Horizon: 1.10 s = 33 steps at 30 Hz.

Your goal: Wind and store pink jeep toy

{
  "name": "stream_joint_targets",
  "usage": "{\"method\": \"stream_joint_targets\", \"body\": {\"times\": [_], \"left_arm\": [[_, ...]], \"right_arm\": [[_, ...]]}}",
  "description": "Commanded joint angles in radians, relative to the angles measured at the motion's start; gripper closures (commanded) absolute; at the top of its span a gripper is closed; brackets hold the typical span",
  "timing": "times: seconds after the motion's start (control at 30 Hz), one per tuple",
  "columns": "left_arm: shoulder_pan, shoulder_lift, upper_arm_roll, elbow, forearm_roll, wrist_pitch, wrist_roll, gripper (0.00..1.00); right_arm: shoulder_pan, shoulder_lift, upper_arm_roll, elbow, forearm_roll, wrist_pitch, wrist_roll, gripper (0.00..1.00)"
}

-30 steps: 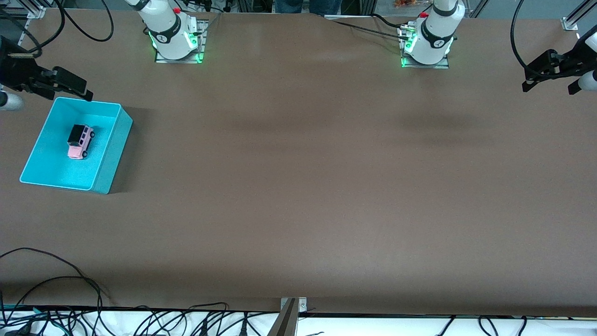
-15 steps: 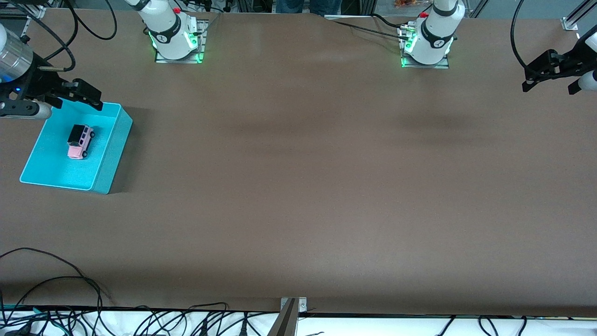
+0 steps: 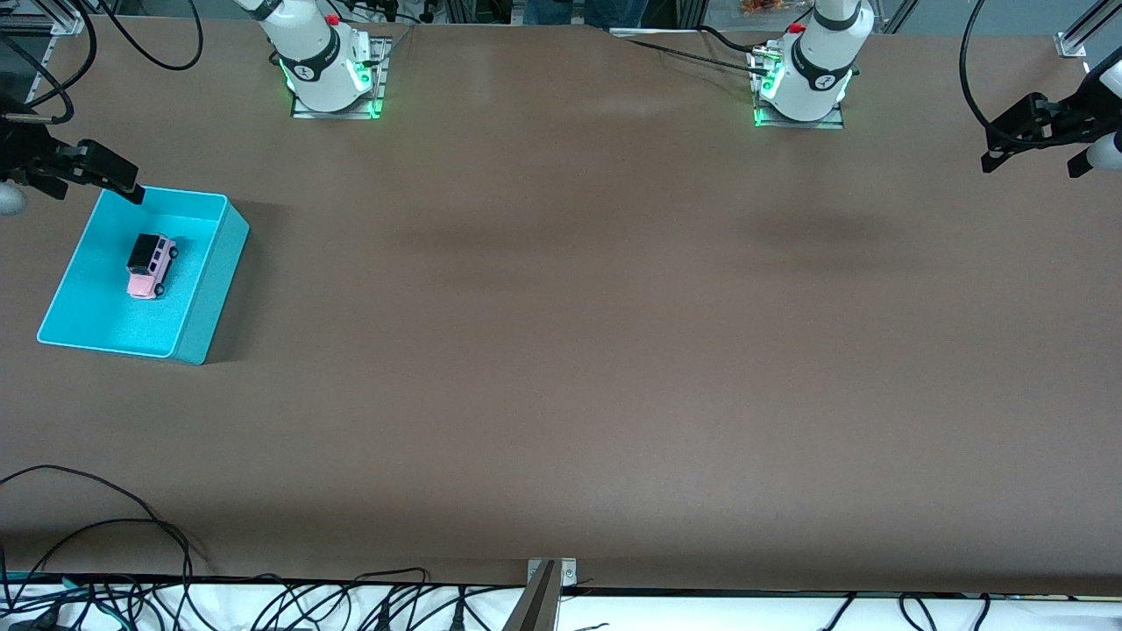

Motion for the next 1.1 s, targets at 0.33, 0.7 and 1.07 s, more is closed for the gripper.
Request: {"method": "stream_joint_targets", "body": {"times": [0.33, 0.7, 1.07], "left_arm": [[0.01, -0.01, 0.0, -0.002, -0.017, -0.01, 0.025, 0.0], [0.01, -0.013, 0.0, -0.002, -0.017, -0.01, 0.025, 0.0], [0.01, -0.01, 0.0, -0.001, -0.017, -0.01, 0.025, 0.0]], "right_arm": [[-0.016, 0.044, 0.004, 0.098, 0.005, -0.07, -0.037, 0.0], [-0.016, 0.046, 0.003, 0.101, 0.005, -0.085, -0.036, 0.0], [-0.013, 0.046, 0.007, 0.102, 0.008, -0.079, -0.02, 0.0]]}}
